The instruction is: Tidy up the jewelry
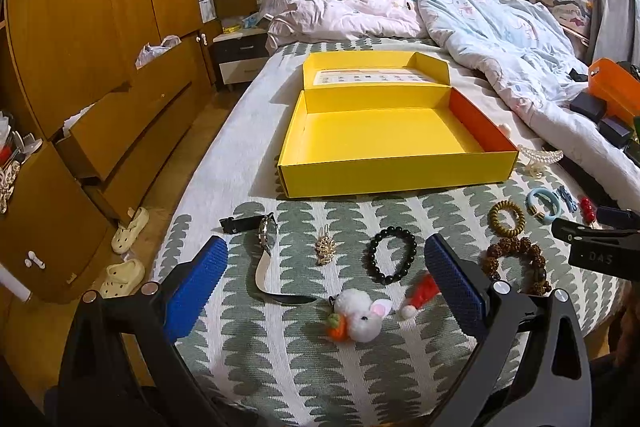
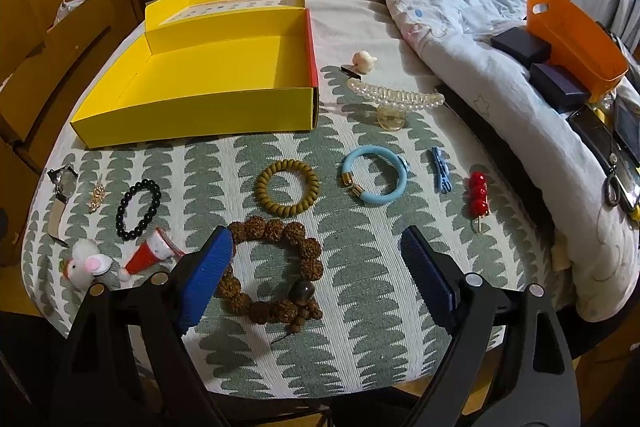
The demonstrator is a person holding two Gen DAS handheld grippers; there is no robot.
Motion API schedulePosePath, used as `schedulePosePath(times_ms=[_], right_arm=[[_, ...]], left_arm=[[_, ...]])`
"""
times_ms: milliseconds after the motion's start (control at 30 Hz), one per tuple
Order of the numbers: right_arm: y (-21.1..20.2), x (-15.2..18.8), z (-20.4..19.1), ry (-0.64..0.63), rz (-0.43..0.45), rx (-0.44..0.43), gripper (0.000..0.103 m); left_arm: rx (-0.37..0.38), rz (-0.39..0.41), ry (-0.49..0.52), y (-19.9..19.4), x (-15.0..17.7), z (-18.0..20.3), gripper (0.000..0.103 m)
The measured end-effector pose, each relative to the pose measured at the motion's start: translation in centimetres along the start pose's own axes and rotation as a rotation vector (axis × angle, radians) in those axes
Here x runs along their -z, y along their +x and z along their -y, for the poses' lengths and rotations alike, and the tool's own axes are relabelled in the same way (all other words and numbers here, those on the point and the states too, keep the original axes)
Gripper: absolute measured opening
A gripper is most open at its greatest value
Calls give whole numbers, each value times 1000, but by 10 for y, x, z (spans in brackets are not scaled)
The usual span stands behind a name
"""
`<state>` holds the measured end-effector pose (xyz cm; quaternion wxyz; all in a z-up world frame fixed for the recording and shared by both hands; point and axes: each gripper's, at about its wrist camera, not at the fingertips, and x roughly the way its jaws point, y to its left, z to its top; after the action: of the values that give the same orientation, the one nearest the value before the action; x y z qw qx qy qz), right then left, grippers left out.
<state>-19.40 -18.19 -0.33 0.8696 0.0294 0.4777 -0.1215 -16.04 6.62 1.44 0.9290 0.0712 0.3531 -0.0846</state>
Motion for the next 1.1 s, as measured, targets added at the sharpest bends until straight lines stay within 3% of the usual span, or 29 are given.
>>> schedulePosePath(times_ms=[1100], right_arm=[[-7, 6, 8, 15, -5, 12, 88]], left_arm=[[-26, -18, 11, 5, 4, 8, 97]])
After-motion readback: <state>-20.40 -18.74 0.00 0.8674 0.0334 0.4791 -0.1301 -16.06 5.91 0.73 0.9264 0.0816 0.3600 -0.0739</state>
